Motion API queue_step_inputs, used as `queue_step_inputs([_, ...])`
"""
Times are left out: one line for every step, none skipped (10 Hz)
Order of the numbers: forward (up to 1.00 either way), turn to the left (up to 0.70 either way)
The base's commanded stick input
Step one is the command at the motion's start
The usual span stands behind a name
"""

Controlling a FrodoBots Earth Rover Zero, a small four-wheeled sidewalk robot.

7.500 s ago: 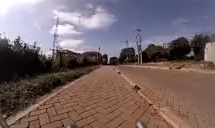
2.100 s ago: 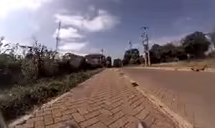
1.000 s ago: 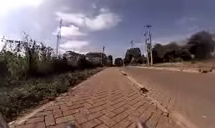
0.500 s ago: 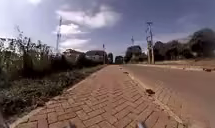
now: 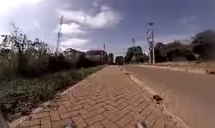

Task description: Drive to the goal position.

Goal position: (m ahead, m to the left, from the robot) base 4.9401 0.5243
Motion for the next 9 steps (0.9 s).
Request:
queue_step_inputs([0.7,-0.09])
queue_step_inputs([0.7,0.0])
queue_step_inputs([0.7,0.0])
queue_step_inputs([0.7,0.0])
queue_step_inputs([0.7,0.0])
queue_step_inputs([0.7,0.0])
queue_step_inputs([0.7,0.0])
queue_step_inputs([0.7,0.0])
queue_step_inputs([0.7,0.0])
